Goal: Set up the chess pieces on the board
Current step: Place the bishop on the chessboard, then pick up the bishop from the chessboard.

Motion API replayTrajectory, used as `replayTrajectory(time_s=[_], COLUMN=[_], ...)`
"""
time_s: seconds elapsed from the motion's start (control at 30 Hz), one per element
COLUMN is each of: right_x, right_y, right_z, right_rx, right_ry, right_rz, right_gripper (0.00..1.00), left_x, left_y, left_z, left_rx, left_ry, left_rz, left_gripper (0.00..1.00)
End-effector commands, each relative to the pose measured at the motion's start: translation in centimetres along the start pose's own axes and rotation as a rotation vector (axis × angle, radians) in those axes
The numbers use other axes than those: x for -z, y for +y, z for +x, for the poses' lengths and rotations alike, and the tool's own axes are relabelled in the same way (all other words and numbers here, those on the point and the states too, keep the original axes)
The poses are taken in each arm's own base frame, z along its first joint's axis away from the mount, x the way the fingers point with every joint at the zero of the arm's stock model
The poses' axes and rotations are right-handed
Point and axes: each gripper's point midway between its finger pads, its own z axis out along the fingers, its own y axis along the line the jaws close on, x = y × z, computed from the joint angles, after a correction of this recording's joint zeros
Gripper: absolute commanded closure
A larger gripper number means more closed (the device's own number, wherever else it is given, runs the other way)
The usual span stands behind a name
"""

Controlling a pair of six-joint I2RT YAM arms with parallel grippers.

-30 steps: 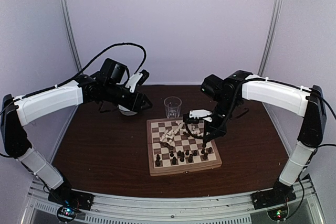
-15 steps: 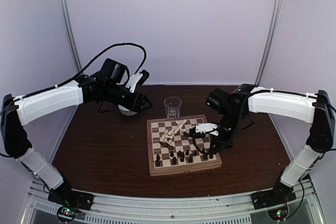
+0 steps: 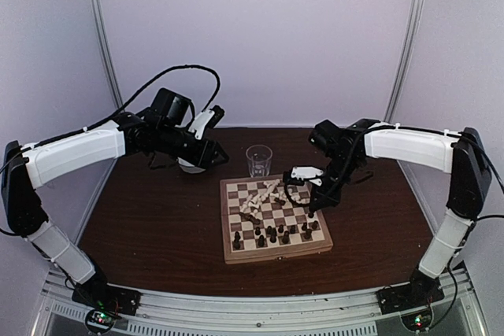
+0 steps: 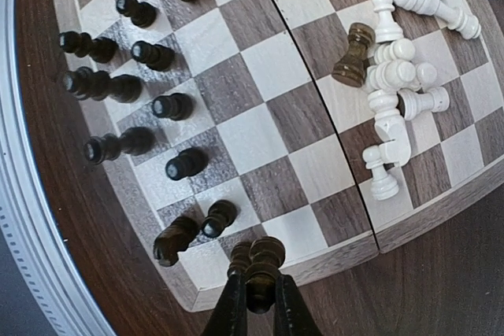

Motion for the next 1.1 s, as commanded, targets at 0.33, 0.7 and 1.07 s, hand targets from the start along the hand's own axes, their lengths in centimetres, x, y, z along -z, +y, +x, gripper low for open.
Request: replayTrajectory(time_s=[0.33, 0.7, 1.07], right_x=[-1.8, 3.9, 0.2], right_y=[-4.1, -4.9, -3.6], right_z=[-0.9, -2.1, -1.0], right_rx=[-0.065, -0.171, -0.134], right_ry=[0.0, -0.174, -0.1], right_rz=[0.089, -0.007, -0.09], right_gripper=[0.8, 0.61, 0.61], left_x=[0.3, 0.0, -0.3], left_y=[0.3, 0.2, 0.4], left_z=[-1.3, -1.1, -0.8], left_rx=[-0.02, -0.017, -0.016], left_ry=[-0.03, -0.018, -0.006], left_rz=[-0.007, 0.001, -0.004], left_gripper=[0.57, 0.57, 0.57])
